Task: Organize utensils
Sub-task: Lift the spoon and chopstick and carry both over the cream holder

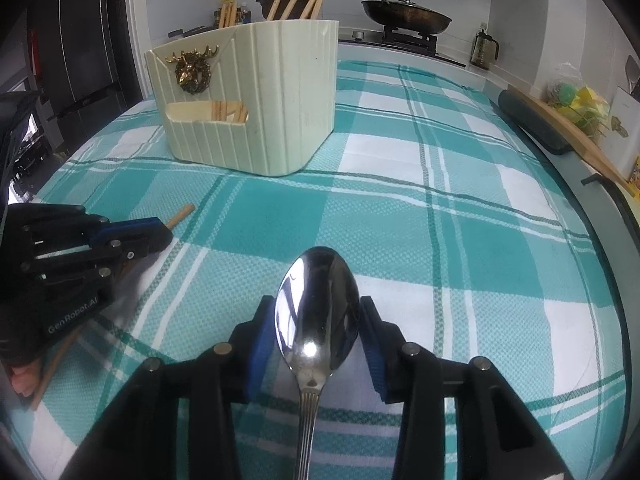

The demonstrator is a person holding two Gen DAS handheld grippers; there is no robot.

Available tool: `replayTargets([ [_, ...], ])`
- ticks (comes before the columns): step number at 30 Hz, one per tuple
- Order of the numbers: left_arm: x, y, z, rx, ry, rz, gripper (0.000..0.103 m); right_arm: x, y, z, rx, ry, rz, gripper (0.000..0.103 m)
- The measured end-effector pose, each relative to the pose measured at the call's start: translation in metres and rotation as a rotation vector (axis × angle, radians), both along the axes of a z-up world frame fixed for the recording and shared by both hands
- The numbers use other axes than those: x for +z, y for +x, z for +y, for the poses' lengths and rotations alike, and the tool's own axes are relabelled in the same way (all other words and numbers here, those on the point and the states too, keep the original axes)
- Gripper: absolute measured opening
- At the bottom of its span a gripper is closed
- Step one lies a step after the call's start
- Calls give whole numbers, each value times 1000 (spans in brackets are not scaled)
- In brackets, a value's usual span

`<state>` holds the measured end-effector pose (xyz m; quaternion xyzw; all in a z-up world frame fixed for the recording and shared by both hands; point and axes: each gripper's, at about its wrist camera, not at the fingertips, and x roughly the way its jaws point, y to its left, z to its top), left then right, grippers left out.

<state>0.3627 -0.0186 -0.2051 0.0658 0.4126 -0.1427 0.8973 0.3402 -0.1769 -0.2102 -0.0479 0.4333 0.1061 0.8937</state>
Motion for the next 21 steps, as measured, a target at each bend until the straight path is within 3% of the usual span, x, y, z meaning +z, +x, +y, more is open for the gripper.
replayTargets([
  [10, 69, -49, 41, 46, -175, -149, 4, 61, -20, -11, 17, 106, -139, 42],
  [21, 130, -97, 56, 80, -283, -294, 4, 120, -68, -9, 63, 147, -272, 42],
])
